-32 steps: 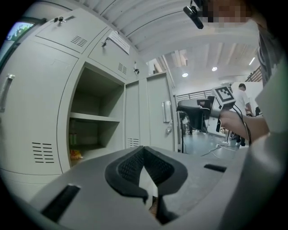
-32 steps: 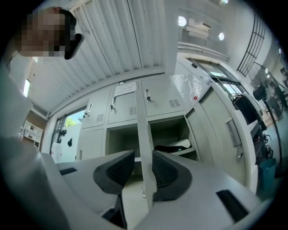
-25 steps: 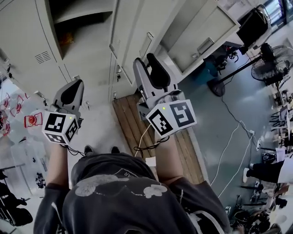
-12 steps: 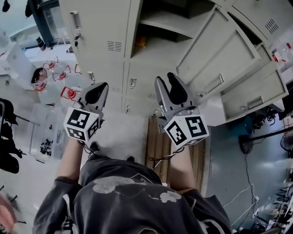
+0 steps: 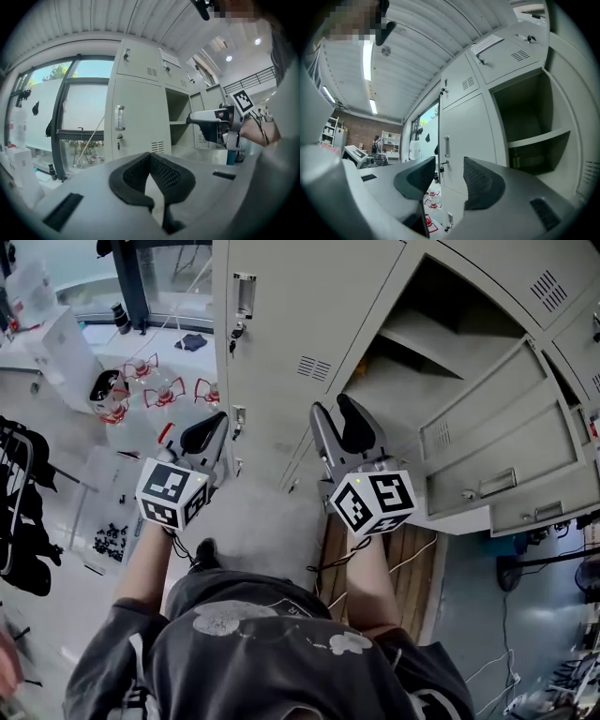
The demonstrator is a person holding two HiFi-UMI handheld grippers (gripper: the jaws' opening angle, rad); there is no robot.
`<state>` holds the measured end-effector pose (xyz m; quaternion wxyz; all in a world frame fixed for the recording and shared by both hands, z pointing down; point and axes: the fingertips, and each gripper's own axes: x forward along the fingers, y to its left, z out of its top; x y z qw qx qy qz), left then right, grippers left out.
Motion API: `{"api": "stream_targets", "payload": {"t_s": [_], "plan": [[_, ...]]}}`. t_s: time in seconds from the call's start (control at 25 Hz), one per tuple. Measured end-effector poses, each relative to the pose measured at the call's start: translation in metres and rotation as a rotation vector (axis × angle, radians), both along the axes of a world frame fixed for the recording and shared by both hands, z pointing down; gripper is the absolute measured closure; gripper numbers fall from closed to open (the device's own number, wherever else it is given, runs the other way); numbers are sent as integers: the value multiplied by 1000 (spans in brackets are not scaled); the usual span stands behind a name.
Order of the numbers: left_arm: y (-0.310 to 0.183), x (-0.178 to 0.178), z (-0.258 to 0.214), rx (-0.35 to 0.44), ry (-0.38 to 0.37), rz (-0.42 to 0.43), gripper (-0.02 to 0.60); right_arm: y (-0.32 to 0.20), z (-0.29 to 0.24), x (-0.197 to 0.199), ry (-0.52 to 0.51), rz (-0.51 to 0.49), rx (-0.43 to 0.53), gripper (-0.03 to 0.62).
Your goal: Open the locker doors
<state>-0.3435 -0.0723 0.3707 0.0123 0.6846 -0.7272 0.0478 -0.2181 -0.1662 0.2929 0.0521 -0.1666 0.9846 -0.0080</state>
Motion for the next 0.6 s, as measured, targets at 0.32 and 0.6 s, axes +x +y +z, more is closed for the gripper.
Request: {"api": "stream_targets", "payload": {"t_s": [0.32, 0.6], "plan": [[23, -95, 2, 29, 26, -22, 572, 15, 9, -120, 46, -9, 27, 385], [24, -160, -7, 66, 17, -8, 572, 14, 4, -196, 60, 5, 57, 381]]}}
